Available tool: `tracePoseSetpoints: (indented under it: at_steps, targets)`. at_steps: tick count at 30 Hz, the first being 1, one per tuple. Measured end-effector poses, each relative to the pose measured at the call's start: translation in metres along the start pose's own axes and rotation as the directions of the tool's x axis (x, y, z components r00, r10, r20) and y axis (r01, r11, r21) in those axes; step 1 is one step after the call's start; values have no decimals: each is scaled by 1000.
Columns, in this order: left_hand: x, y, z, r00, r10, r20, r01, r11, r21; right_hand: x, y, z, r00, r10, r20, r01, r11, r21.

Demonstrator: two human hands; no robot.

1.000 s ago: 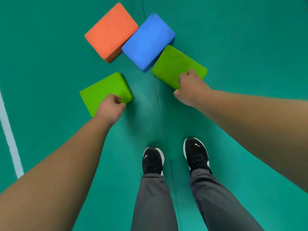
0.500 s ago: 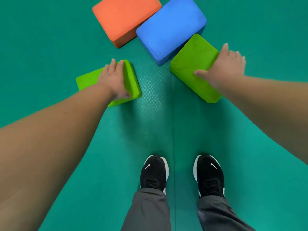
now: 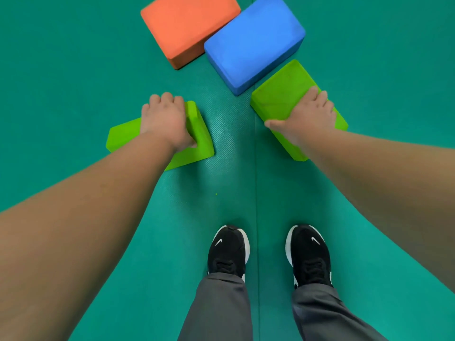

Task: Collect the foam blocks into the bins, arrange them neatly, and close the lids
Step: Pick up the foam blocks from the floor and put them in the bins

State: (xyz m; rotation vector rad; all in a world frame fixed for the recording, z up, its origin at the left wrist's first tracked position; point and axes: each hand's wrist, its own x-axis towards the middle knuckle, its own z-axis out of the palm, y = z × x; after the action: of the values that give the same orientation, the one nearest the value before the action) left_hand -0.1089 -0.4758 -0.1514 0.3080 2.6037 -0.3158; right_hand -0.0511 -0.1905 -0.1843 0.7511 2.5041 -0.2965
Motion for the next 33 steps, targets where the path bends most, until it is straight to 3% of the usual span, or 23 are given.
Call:
tracePoseSetpoints:
  at_steps: [5, 9, 12, 16, 19, 21, 24, 30, 33]
  targets:
    - [-32, 25, 17, 996, -3, -88, 12, 995, 99, 6, -2, -5, 982, 190, 9, -190, 981, 45]
    - [-46, 44, 31, 989, -123, -83, 131, 987, 98, 5, 2, -9, 971, 236, 42, -238, 971, 30]
    - [-45, 54, 32, 982, -184, -47, 187, 978, 87, 8, 6, -11, 967, 235, 100, -239, 971, 22]
    - [-40, 66, 32, 980, -197, -1, 197, 979, 60, 9, 9, -20, 973, 219, 73, -214, 974, -70]
    - [-44, 62, 33, 980, -188, 71, 193, 980, -56, 4, 14, -19, 990, 132, 40, -128, 987, -93]
    - [-50, 55, 33, 984, -141, 110, 150, 986, -73, -2, 16, -16, 999, 42, 33, -42, 999, 2]
    - [-65, 45, 34, 988, -38, 146, 47, 997, -58, -17, 20, -20, 985, -15, 173, -22, 978, 209]
    - [-117, 52, 21, 932, -51, 359, 126, 974, -188, -71, 46, -34, 962, 15, 274, -29, 998, 48]
    - [-138, 76, -5, 914, 4, 405, 88, 974, -208, -106, 79, -48, 946, 61, 318, -88, 994, 70]
